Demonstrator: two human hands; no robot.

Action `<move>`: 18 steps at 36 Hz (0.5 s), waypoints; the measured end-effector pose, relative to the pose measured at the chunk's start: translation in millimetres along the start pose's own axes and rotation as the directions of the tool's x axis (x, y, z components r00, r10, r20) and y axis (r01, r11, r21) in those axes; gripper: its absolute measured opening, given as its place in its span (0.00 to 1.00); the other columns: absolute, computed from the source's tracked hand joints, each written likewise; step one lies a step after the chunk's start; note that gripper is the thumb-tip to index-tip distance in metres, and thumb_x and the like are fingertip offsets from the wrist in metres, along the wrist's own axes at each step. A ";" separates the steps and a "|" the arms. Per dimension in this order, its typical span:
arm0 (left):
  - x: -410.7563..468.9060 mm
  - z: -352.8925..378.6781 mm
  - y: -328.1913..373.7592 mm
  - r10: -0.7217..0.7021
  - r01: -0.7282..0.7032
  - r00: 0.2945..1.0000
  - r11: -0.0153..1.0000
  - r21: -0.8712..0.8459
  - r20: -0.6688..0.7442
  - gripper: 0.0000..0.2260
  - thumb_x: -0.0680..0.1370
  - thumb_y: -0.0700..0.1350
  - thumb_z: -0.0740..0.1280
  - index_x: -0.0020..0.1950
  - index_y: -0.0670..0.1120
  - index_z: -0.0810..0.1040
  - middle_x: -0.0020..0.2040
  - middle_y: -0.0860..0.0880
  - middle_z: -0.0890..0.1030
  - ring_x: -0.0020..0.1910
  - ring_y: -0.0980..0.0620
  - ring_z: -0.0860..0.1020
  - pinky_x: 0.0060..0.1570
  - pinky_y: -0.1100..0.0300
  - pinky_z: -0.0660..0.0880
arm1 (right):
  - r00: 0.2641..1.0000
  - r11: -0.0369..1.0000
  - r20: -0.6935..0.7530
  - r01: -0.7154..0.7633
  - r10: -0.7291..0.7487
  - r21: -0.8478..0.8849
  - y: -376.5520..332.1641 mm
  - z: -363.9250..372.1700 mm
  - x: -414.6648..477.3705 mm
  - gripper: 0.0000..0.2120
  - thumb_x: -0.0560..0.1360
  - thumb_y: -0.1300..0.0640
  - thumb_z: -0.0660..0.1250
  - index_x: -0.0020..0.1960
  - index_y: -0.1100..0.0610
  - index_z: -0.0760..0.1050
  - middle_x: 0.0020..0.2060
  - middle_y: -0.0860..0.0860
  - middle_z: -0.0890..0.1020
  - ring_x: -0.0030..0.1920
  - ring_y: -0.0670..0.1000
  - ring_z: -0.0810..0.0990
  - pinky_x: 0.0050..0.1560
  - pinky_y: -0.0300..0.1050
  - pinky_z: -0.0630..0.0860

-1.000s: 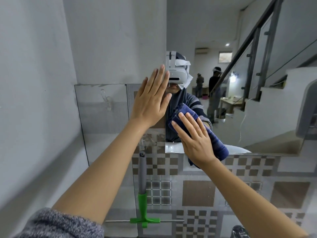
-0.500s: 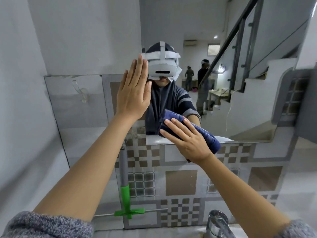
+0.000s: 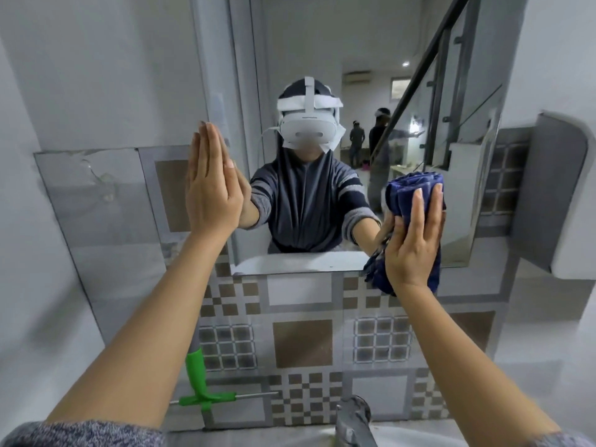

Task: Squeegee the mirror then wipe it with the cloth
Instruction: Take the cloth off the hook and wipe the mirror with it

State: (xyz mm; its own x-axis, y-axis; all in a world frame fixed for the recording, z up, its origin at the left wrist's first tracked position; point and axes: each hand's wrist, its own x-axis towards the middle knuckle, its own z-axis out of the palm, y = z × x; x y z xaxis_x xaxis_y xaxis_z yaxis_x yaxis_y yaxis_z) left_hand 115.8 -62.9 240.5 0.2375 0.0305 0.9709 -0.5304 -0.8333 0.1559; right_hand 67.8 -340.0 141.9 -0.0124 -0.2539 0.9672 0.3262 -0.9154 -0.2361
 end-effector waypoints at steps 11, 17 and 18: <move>-9.9 -6.4 10.3 -0.061 0.060 0.997 0.998 0.016 0.057 0.24 0.82 0.45 0.50 0.75 0.39 0.49 0.76 0.41 0.52 0.76 0.47 0.50 0.74 0.59 0.46 | 0.997 0.995 0.015 -0.078 0.077 0.061 25.9 -20.7 9.5 0.21 0.81 0.59 0.57 0.72 0.55 0.56 0.72 0.59 0.56 0.75 0.50 0.53 0.74 0.45 0.55; -17.8 -7.8 14.3 -0.109 0.106 0.990 0.994 0.041 0.089 0.24 0.82 0.45 0.50 0.75 0.40 0.48 0.77 0.42 0.51 0.76 0.48 0.49 0.74 0.58 0.46 | 0.993 0.987 0.089 -0.091 0.080 0.131 36.4 -36.6 17.0 0.21 0.81 0.57 0.57 0.72 0.52 0.58 0.73 0.55 0.53 0.75 0.55 0.54 0.71 0.58 0.62; -18.5 -8.3 15.2 -0.119 0.116 0.989 0.992 0.043 0.093 0.24 0.82 0.46 0.50 0.75 0.40 0.48 0.77 0.42 0.51 0.76 0.48 0.49 0.74 0.58 0.46 | 0.991 0.985 0.096 -0.101 0.088 0.142 37.1 -39.5 18.5 0.21 0.81 0.57 0.57 0.72 0.52 0.58 0.74 0.55 0.54 0.75 0.55 0.54 0.71 0.57 0.62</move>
State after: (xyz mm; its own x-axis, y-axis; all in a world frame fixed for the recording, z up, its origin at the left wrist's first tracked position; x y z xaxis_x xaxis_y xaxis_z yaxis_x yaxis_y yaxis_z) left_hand 96.6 -71.5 226.4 0.3736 0.0782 0.9243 -0.4639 -0.8472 0.2591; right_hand 42.3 -391.0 147.3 0.1075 -0.3022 0.9472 0.4570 -0.8310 -0.3170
